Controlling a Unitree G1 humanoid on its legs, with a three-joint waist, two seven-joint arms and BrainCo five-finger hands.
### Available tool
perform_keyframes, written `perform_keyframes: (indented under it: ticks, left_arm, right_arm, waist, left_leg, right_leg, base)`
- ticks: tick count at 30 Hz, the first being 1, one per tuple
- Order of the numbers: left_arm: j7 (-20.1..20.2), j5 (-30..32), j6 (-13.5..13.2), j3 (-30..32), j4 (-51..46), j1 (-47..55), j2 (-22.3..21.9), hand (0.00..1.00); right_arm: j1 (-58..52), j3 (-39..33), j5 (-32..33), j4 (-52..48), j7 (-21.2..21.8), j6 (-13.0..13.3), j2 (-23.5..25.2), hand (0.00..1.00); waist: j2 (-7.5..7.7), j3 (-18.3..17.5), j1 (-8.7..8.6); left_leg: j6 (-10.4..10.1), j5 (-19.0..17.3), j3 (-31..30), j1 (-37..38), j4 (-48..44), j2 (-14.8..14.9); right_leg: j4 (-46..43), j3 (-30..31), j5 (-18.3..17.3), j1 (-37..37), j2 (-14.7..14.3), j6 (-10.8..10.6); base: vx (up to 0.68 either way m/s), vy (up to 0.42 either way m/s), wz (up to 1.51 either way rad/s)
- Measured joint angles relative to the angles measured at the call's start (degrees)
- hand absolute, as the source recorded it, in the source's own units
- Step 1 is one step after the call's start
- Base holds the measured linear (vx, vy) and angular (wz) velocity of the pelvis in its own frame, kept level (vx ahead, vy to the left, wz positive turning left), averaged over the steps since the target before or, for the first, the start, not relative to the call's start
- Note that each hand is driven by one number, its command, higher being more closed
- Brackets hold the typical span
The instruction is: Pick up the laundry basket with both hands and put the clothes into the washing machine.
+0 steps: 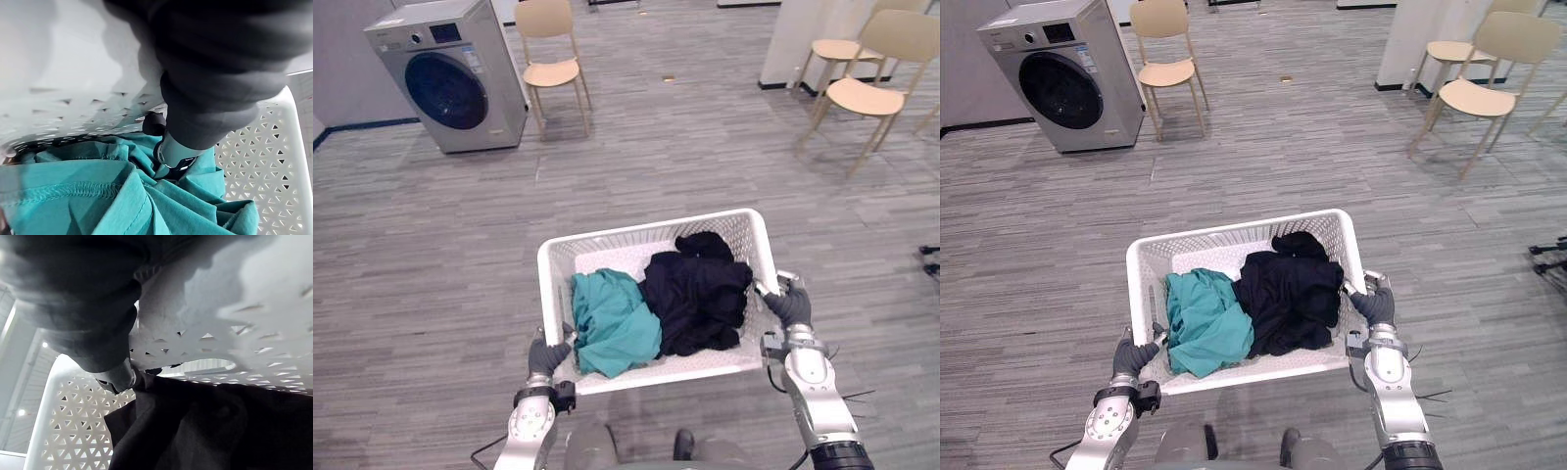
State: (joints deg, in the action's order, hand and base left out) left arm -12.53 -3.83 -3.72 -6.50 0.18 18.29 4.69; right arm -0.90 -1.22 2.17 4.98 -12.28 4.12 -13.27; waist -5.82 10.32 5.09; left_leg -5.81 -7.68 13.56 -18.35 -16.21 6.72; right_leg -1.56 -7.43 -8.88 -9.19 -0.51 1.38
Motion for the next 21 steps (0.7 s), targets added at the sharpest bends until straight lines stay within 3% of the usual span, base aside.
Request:
perform_keyframes:
  ticks: [1,2,3,4,5,6,7,8,9,11,13,15,16,17,18,19,20,21]
  left_arm:
    - [0.0,0.03,0.0,-0.01,-0.61,0.41,-0.31,1.0]
    - [0.01,0.11,0.15,-0.09,-0.84,0.51,-0.61,1.0]
    - [0.01,0.2,0.55,-0.09,-0.84,0.8,-0.45,1.0]
    - [0.01,0.21,0.81,-0.13,-0.81,1.13,-0.72,1.0]
    - [0.03,0.57,0.96,-0.45,-0.68,1.32,-1.58,1.0]
    - [0.15,1.25,0.99,-1.23,-0.64,1.25,-1.41,1.0]
    - [0.15,1.32,1.15,-1.95,-0.41,0.8,-0.48,1.0]
    - [0.16,1.33,1.56,-2.12,0.08,0.46,0.37,1.0]
    - [0.15,1.48,2.49,-2.44,0.67,0.45,0.98,1.0]
    - [0.15,2.3,3.1,-2.58,1.14,0.44,1.81,1.0]
    - [0.15,2.3,3.01,-2.91,0.9,-0.82,3.38,1.0]
    - [0.21,2.32,3.02,-4.57,1.43,-3.46,4.96,1.0]
    - [0.43,2.36,3.02,-5.23,2.16,-4.56,5.62,1.0]
    - [0.55,2.39,3.02,-5.22,2.5,-4.77,5.81,1.0]
    - [1.03,2.4,3.02,-5.23,2.89,-4.74,6.15,1.0]
    - [1.38,2.58,3.02,-5.39,2.93,-4.08,6.76,1.0]
    - [1.42,2.8,3.02,-5.89,3.6,-3.97,6.54,1.0]
    - [1.42,3.3,3.03,-6.31,5.3,-3.92,5.58,1.0]
  right_arm:
    - [0.58,0.1,0.0,0.65,0.0,0.01,-0.31,1.0]
    - [1.22,0.11,0.01,2.39,0.0,0.0,-0.42,1.0]
    - [1.01,0.1,0.03,3.14,-0.02,-0.04,0.15,1.0]
    - [0.86,0.1,0.01,3.21,0.02,-0.03,0.04,1.0]
    - [0.72,-0.07,-0.04,3.93,0.02,0.01,-0.54,1.0]
    - [0.71,-0.7,-0.07,5.08,0.04,0.02,-0.65,1.0]
    - [0.7,-1.3,-0.16,5.92,0.05,0.0,-0.02,1.0]
    - [0.56,-1.42,-0.43,6.95,0.05,0.0,0.6,1.0]
    - [-0.22,-1.42,-0.58,7.85,0.06,-0.11,1.32,1.0]
    - [-2.25,-1.32,-0.6,7.86,0.07,-0.11,2.06,1.0]
    - [-3.31,-1.46,-0.47,6.39,0.05,0.11,2.72,1.0]
    - [-4.76,-3.03,-0.4,4.12,0.05,0.5,2.71,1.0]
    - [-5.03,-3.61,-0.31,3.91,0.04,0.58,2.8,1.0]
    - [-5.08,-3.61,-0.26,3.82,0.04,0.57,2.92,1.0]
    - [-5.29,-3.55,-0.26,3.73,0.04,0.57,3.04,1.0]
    - [-6.12,-3.23,-0.29,3.68,0.07,0.56,3.04,1.0]
    - [-6.67,-3.28,-0.29,3.75,0.1,0.53,2.79,1.0]
    - [-7.26,-3.42,-0.38,3.94,0.1,0.22,2.26,1.0]
  waist:
    - [-0.54,-0.21,0.28]
    - [-0.33,-0.38,0.69]
    - [1.57,-1.45,0.8]
    - [2.62,-2.1,0.32]
    - [3.12,-2.42,0.13]
    - [3.24,-2.47,0.17]
    - [3.95,-2.11,0.14]
    - [4.69,-1.83,-0.98]
    - [4.8,-1.67,-1.72]
    - [4.03,-1.54,-2.81]
    - [3.67,-1.65,-4.47]
    - [3.89,-1.67,-5.1]
    - [4.01,-1.68,-5.76]
    - [4.46,-1.67,-6.07]
    - [5.65,-1.67,-6.29]
    - [7.17,-2.19,-6.63]
    - [6.8,-2.57,-7.23]
    - [4.39,-4.09,-7.02]
  left_leg:
    - [-0.99,1.35,-0.24,-0.05,4.49,0.33]
    - [1.16,6.66,0.36,-0.59,3.86,0.12]
    - [5.47,9.59,1.23,0.29,3.08,-2.61]
    - [7.83,10.79,1.35,0.47,2.74,-3.4]
    - [12.17,8.77,1.67,0.57,0.0,-4.62]
    - [13.0,5.14,2.01,1.28,-2.29,-5.17]
    - [13.32,2.63,1.83,2.87,-3.37,-6.46]
    - [13.87,0.57,0.67,5.49,-3.55,-8.47]
    - [14.36,-1.72,-0.44,10.49,-2.61,-10.18]
    - [14.71,-2.94,-3.24,18.75,1.36,-11.03]
    - [14.58,-3.27,-7.66,24.98,6.36,-10.73]
    - [13.0,-4.26,-10.49,28.07,8.99,-10.25]
    - [11.22,-5.27,-11.17,30.84,10.72,-9.67]
    - [10.46,-5.71,-11.39,32.47,11.52,-9.69]
    - [8.37,-7.19,-11.71,35.75,13.07,-10.09]
    - [7.38,-9.48,-12.35,39.39,13.1,-10.55]
    - [7.14,-10.92,-12.92,40.66,12.4,-9.74]
    - [5.86,-12.62,-13.46,40.24,8.01,-7.13]
  right_leg:
    - [0.87,0.35,-0.59,-0.91,-0.38,-0.92]
    - [1.61,0.76,-2.28,-3.5,0.03,-2.26]
    - [0.81,-0.3,-3.83,-5.46,2.85,-4.78]
    - [-1.06,-0.5,-4.62,-5.34,4.07,-5.95]
    - [-9.79,0.09,-6.06,-2.39,6.11,-8.25]
    - [-24.95,1.78,-5.95,3.82,7.58,-10.79]
    - [-38.09,4.13,-3.26,8.83,9.32,-16.42]
    - [-49.34,5.56,-0.89,12.76,10.78,-17.01]
    - [-60.29,6.2,-1.48,15.68,11.89,-15.72]
    - [-64.43,3.7,-4.01,19.0,12.02,-9.91]
    - [-58.98,-0.34,-6.3,25.77,10.48,-6.07]
    - [-44.72,-2.0,-5.95,31.29,9.15,-5.54]
    - [-29.75,-2.0,-1.72,32.31,7.8,-6.28]
    - [-22.32,-1.98,1.31,32.39,7.43,-6.44]
    - [-12.62,-1.71,6.79,32.49,7.38,-6.25]
    - [-10.47,-1.0,9.27,32.9,7.57,-3.77]
    - [-12.97,-0.01,14.79,33.07,6.94,-1.56]
    - [-18.48,-0.27,16.31,34.33,5.01,-0.73]
  base:
    - [0.66,0.234,-0.23]
    - [0.48,0.201,-0.1]
    - [0.67,0.235,0.05]
    - [0.73,0.222,0.24]
    - [0.87,0.267,0.15]
    - [0.7,0.238,0.1]
    - [0.67,0.227,0.25]
    - [0.66,0.193,0.53]
    - [0.8,0.191,0.59]
    - [0.64,0.103,0.56]
    - [0.66,0.02,0.83]
    - [0.6,-0.048,0.89]
    - [0.5,-0.084,0.75]
    - [0.67,-0.144,0.71]
    - [0.69,-0.185,0.62]
    - [0.71,-0.209,0.63]
    - [0.88,-0.283,0.53]
    - [0.61,-0.196,0.23]
